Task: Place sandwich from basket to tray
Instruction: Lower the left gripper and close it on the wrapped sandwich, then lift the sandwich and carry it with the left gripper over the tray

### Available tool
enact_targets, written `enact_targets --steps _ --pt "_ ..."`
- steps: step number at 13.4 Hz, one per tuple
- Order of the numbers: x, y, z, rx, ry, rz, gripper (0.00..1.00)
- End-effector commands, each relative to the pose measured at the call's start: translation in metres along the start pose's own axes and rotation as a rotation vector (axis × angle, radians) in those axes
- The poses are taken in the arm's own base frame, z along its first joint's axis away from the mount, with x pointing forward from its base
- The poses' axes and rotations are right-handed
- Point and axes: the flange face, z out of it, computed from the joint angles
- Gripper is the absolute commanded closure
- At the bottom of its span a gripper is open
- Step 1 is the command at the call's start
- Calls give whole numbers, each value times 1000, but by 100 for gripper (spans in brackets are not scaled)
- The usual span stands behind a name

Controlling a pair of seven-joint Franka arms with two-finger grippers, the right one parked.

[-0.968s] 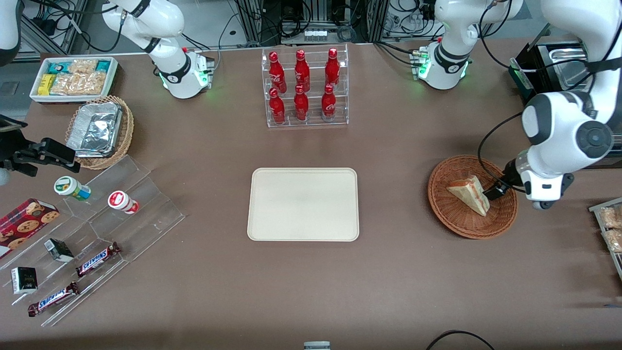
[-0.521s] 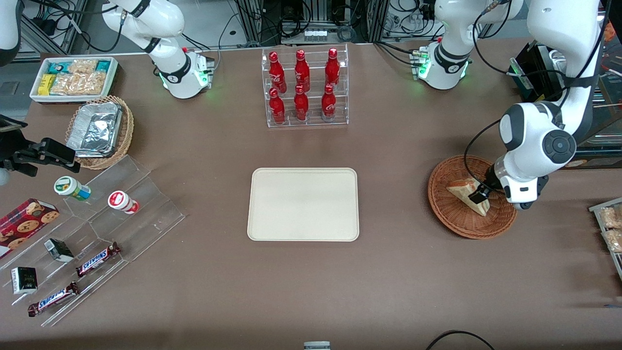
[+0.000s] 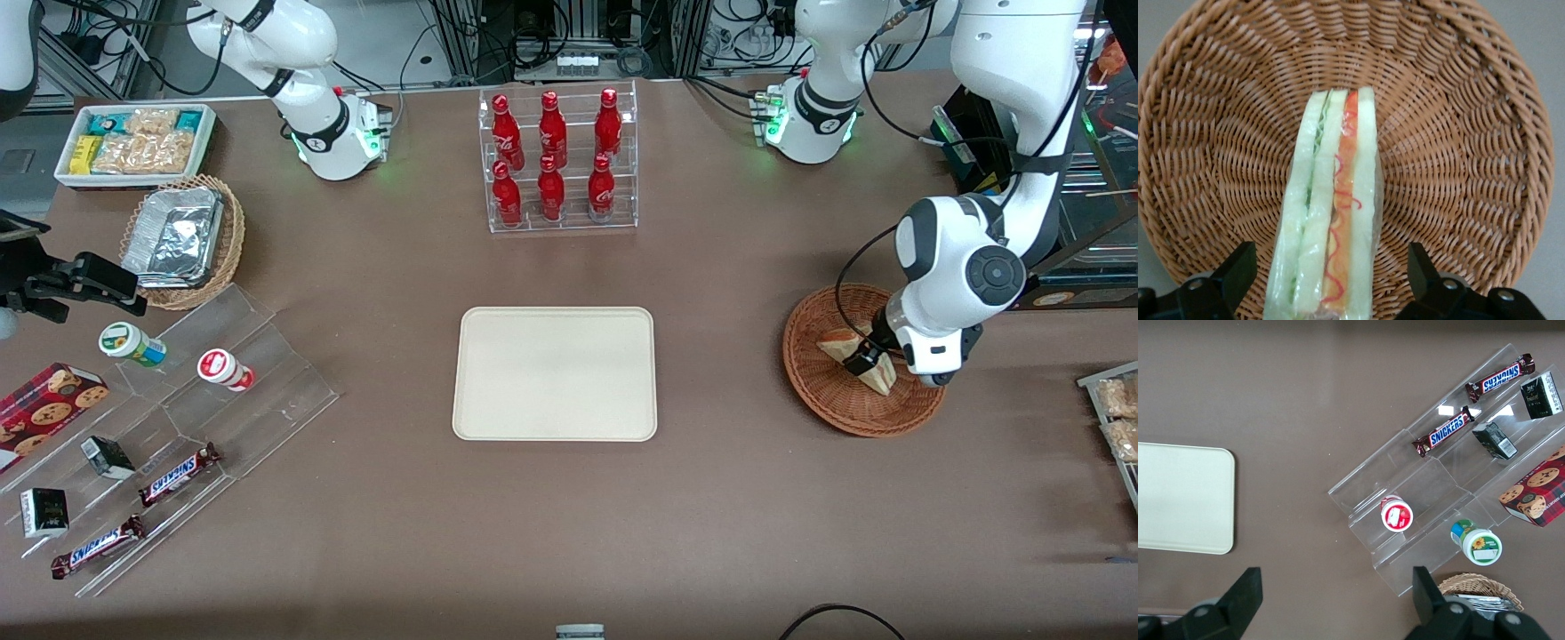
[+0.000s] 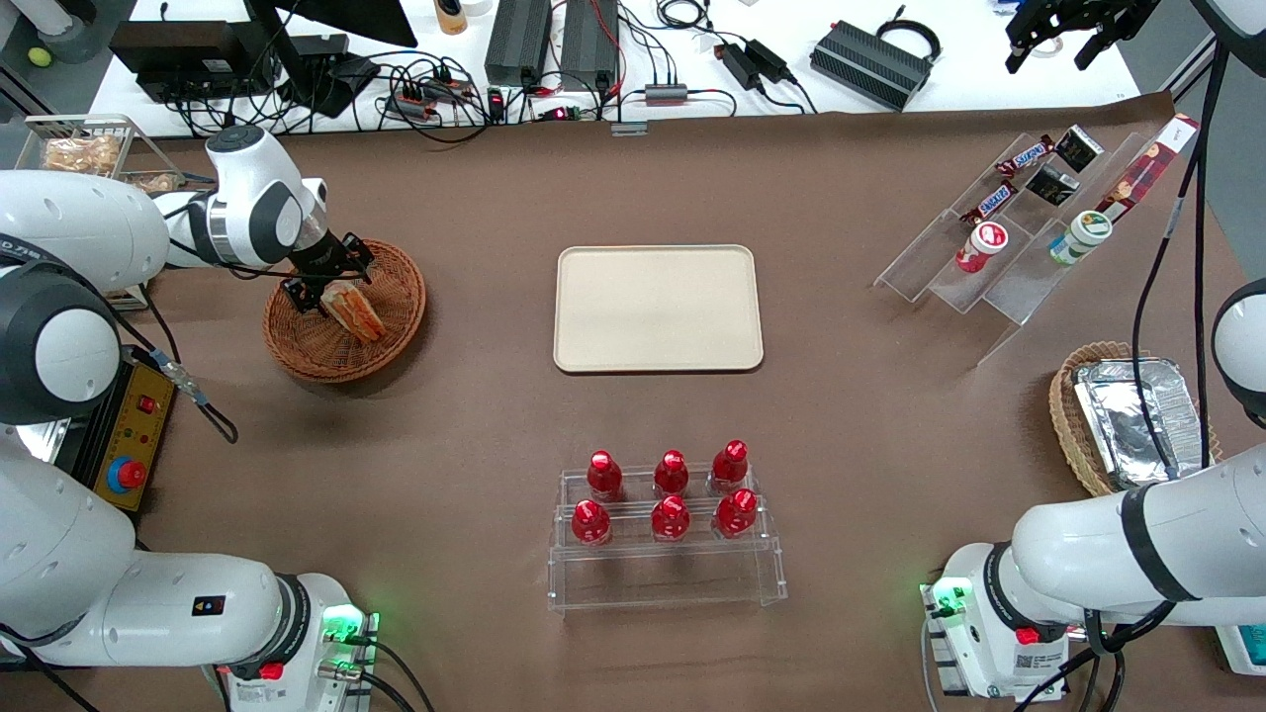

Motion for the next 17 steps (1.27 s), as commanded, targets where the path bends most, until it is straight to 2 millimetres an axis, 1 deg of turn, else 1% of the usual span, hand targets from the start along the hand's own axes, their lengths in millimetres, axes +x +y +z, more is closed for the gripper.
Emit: enact_targets --steps 1,3,5,6,7,8,10,12,14,15,16,17 --pt "-13 0 -1 -3 2 -35 11" --pt "-10 -1 -8 -9 14 -57 66" --pt "-4 -2 -17 -14 22 -55 85" --pt "-3 0 -28 -7 16 -55 92" --pt "-2 5 -44 10 4 -51 92" --pt "-3 8 -67 40 2 -27 92" --pt "-12 16 -110 120 8 59 91" --pt "-39 39 -154 168 -11 202 89" --pt "-67 57 -191 176 -5 293 89" --pt "-84 67 -209 170 3 347 89" --pt "-103 78 -222 161 14 411 88" --pt "-126 91 -230 158 21 478 87"
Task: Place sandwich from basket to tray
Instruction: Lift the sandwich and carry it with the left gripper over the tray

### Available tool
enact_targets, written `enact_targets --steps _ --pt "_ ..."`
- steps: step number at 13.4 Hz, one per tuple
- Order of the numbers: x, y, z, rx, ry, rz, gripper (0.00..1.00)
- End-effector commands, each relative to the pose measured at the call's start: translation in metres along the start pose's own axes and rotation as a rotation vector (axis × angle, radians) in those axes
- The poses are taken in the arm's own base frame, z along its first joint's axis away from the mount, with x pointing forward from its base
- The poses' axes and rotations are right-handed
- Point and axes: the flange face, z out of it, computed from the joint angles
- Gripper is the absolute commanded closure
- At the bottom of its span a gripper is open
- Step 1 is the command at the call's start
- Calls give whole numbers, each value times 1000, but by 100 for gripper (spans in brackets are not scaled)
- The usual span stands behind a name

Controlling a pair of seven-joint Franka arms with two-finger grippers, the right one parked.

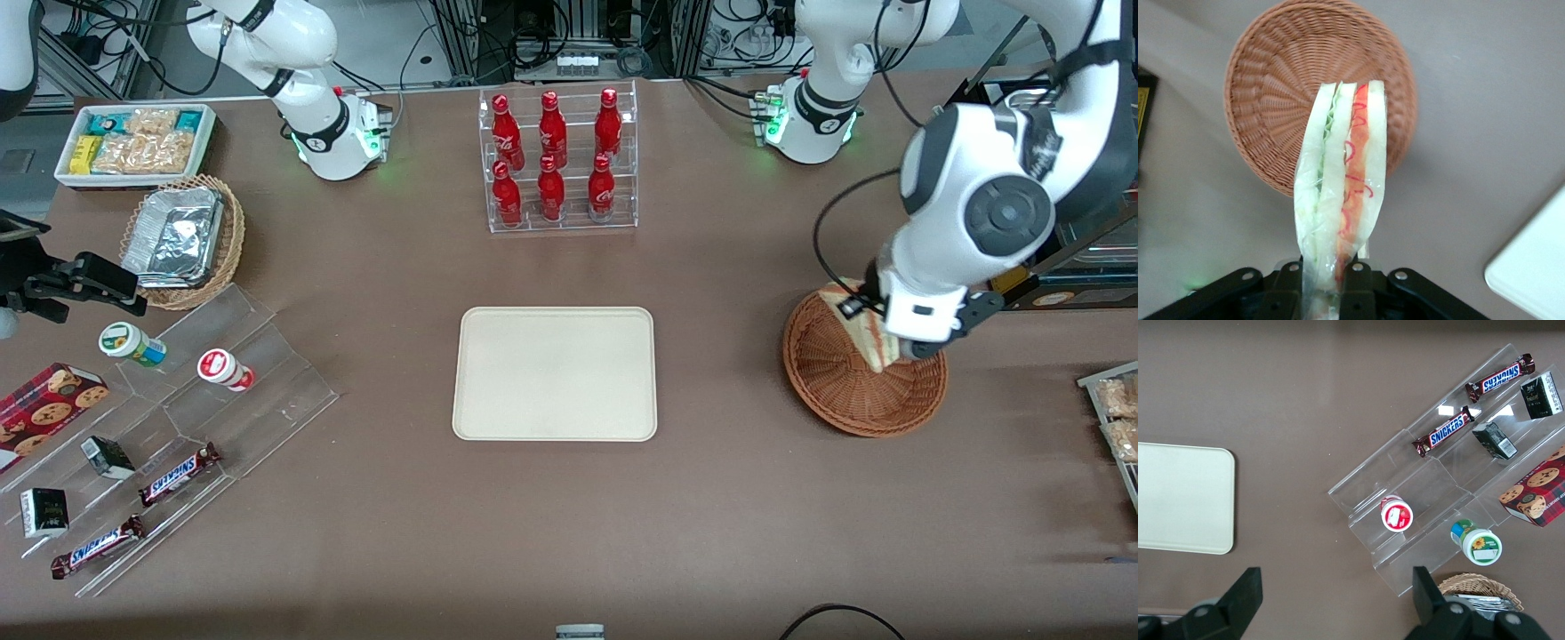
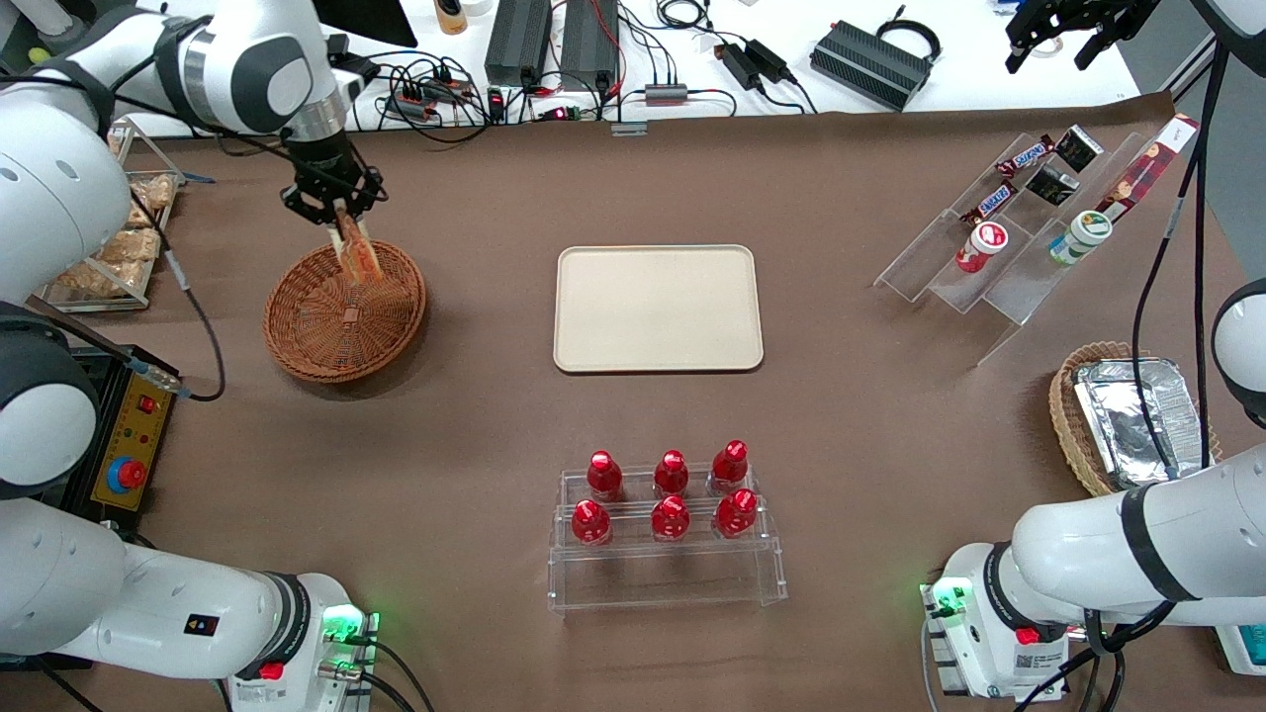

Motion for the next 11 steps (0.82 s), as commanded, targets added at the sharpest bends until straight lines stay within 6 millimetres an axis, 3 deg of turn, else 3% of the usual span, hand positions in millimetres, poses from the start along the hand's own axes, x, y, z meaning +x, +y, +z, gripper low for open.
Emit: enact_targets --steps 1,3,6,8,11 --pt "-37 43 -28 -2 40 160 86" --pt "-68 89 -40 -43 82 244 83" --pt "-110 153 -29 -120 110 347 82" --pt "-129 194 1 -148 124 400 82" --pt "-157 249 64 -141 153 478 82"
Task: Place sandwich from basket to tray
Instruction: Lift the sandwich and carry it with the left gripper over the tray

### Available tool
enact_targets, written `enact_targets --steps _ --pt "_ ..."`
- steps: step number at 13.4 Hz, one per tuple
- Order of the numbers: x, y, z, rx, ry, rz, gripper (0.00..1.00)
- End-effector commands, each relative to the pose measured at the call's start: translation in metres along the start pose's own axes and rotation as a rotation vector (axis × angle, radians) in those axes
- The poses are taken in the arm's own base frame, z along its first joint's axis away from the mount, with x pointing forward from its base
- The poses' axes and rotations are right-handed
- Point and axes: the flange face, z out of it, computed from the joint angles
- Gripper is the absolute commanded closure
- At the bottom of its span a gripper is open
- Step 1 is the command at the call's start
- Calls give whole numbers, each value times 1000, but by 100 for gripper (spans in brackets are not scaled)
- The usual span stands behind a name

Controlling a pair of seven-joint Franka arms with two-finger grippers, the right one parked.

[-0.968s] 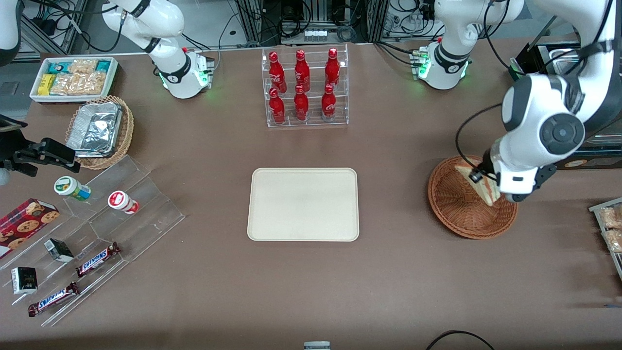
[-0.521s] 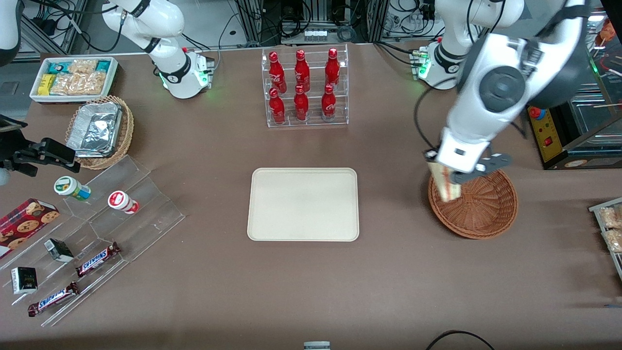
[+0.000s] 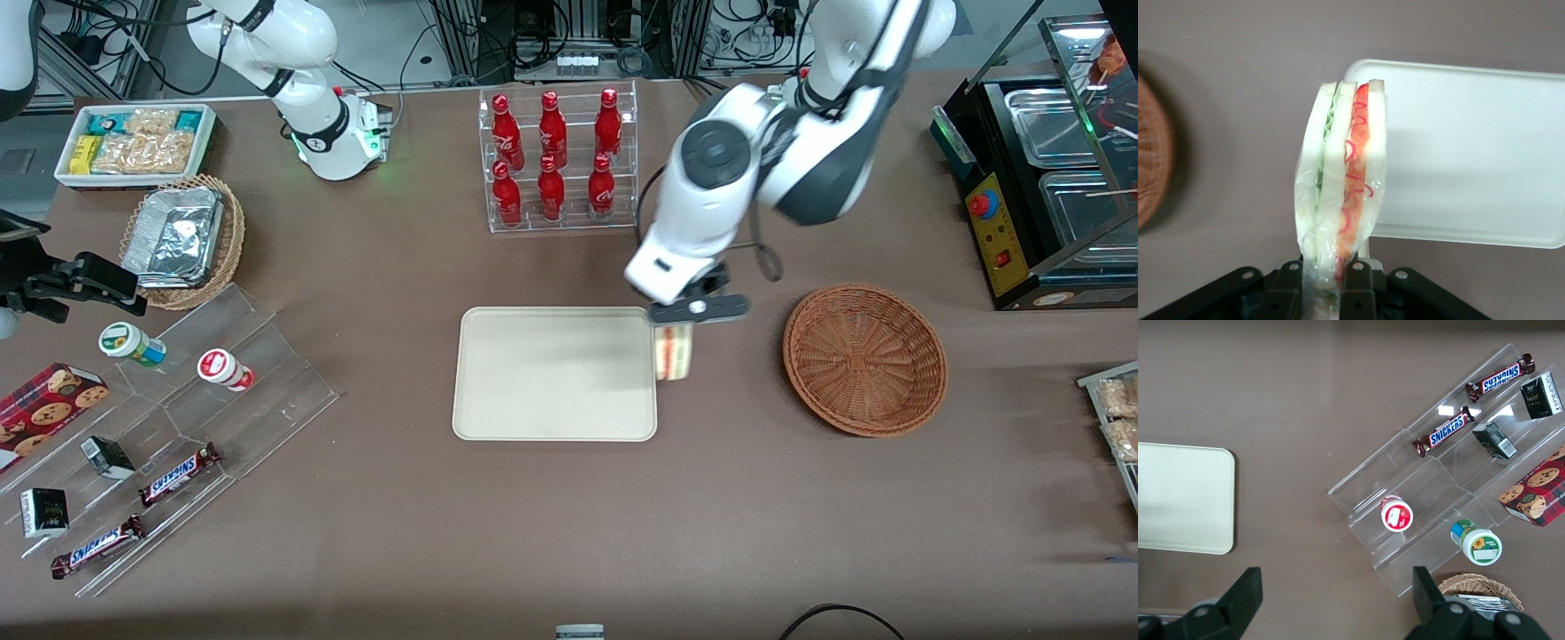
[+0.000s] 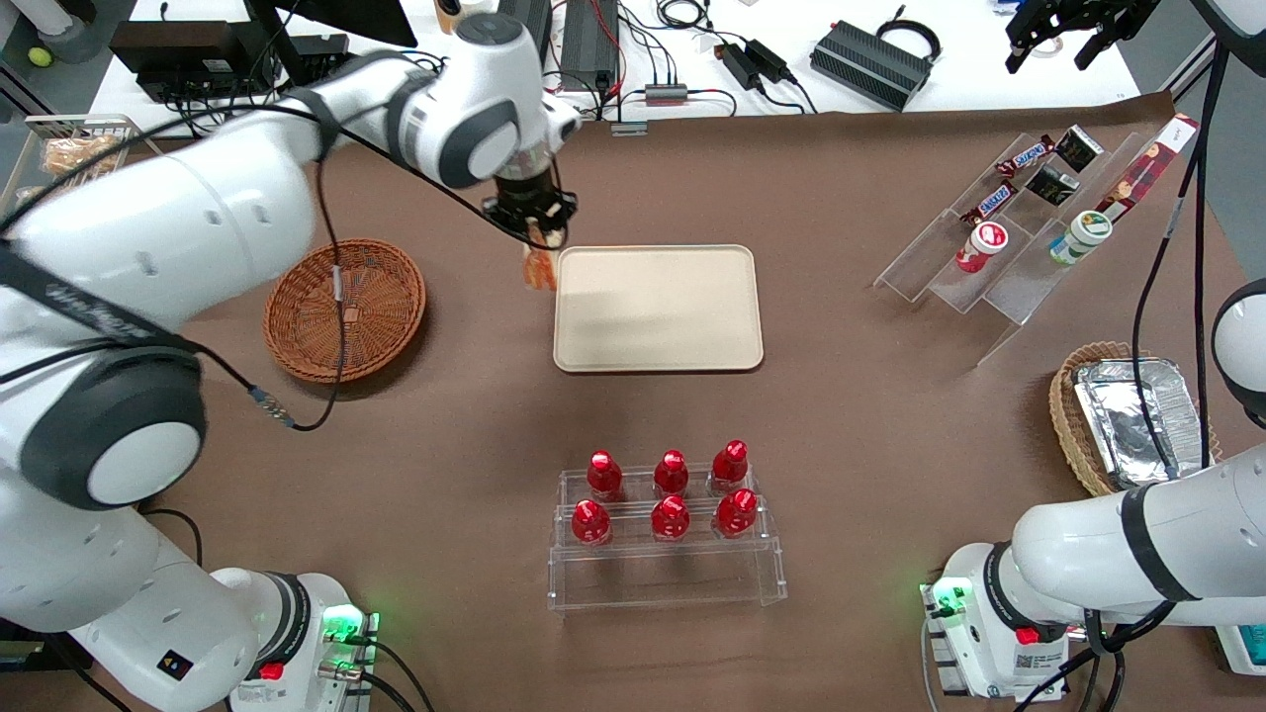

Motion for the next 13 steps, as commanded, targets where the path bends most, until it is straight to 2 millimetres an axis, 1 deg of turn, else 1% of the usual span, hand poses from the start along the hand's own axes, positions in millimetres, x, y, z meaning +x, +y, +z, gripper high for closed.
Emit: enact_targets --steps 1,3,8,10,11,12,13 --pt "1 34 50 7 8 50 82" --pt "3 38 78 11 1 53 82" --pt "9 45 138 3 6 59 82" --pt "10 47 150 -6 15 57 81" --pt "10 47 154 -8 13 52 78" --pt "10 48 158 -10 13 49 78" --pt "6 53 160 -17 19 55 78"
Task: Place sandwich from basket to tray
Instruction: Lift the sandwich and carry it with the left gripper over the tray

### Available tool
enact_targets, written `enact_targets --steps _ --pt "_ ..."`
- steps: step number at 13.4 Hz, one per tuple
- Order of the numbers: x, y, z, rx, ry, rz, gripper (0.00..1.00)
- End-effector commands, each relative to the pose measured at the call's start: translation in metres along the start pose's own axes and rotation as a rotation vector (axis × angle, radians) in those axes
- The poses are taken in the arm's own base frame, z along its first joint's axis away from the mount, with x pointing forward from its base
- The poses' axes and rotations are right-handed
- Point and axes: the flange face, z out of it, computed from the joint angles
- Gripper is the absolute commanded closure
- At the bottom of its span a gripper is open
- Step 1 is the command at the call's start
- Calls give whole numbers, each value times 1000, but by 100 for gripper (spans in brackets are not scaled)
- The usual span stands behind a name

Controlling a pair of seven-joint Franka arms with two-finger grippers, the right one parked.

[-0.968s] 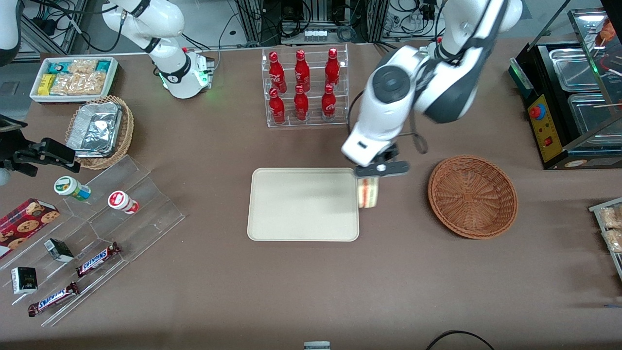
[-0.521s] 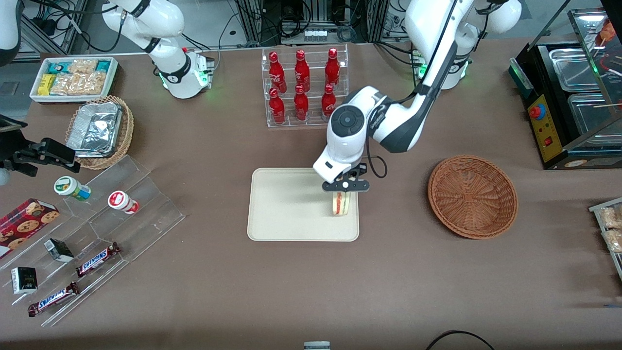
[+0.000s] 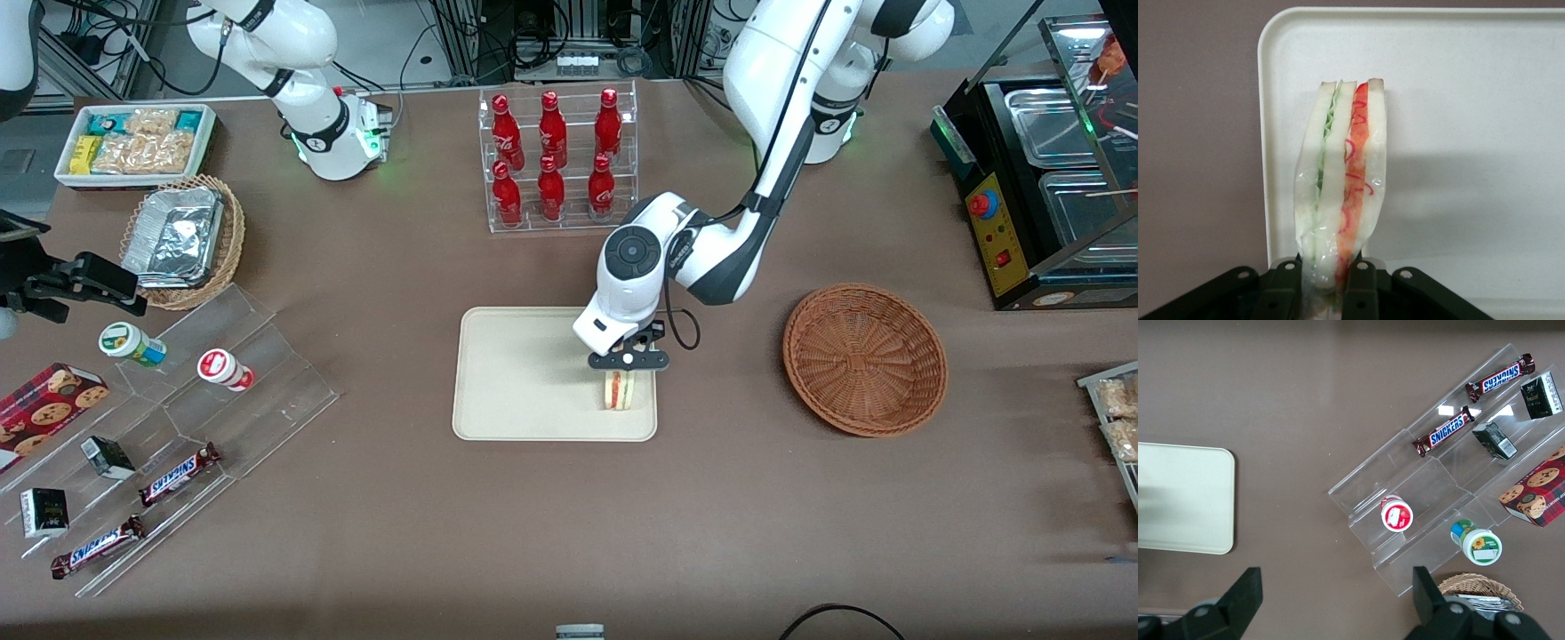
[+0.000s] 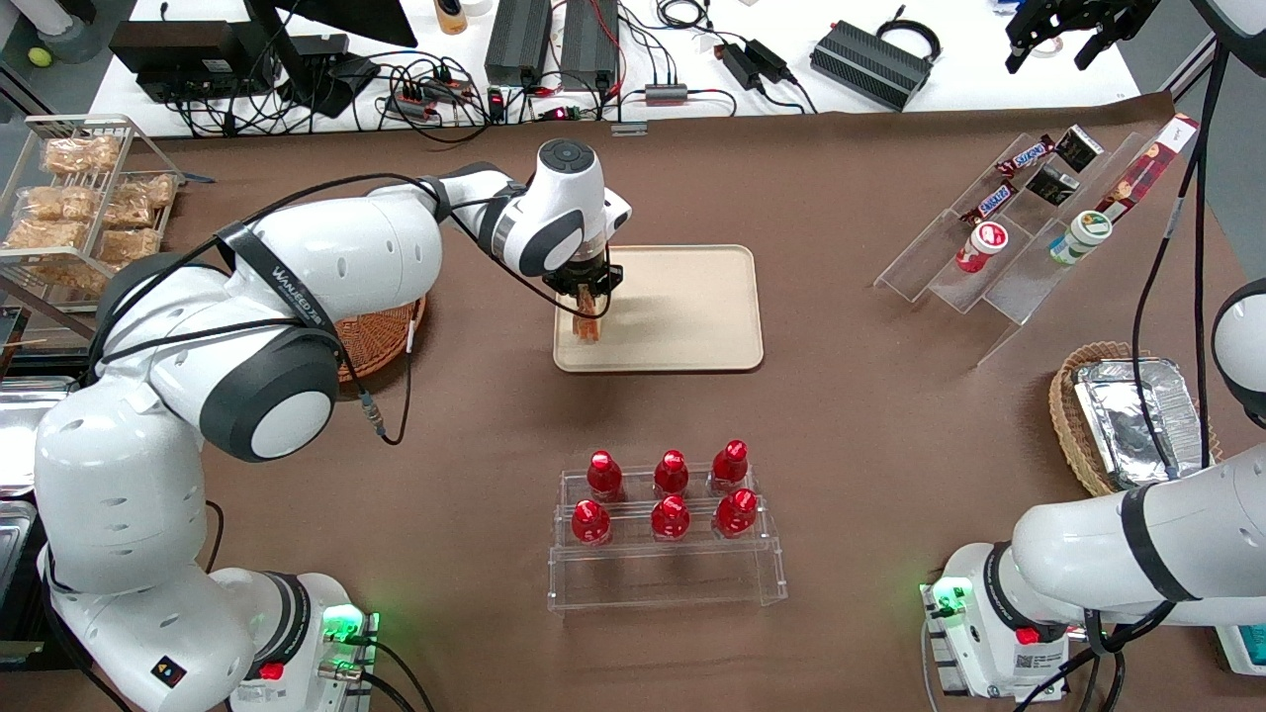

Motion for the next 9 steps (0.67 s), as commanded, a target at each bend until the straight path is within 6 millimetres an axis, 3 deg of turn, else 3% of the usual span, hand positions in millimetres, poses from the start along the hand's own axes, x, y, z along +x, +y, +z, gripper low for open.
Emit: enact_targets --steps 1,3,4,5,6,9 --pt "-2 16 2 -22 20 9 78" --pt "-1 17 3 -28 27 9 77" --pt "-1 18 2 -32 30 10 61" --pt "0 17 2 -28 31 14 14" --pt "0 17 0 -30 34 14 0" --pt "2 16 -18 -35 45 14 0"
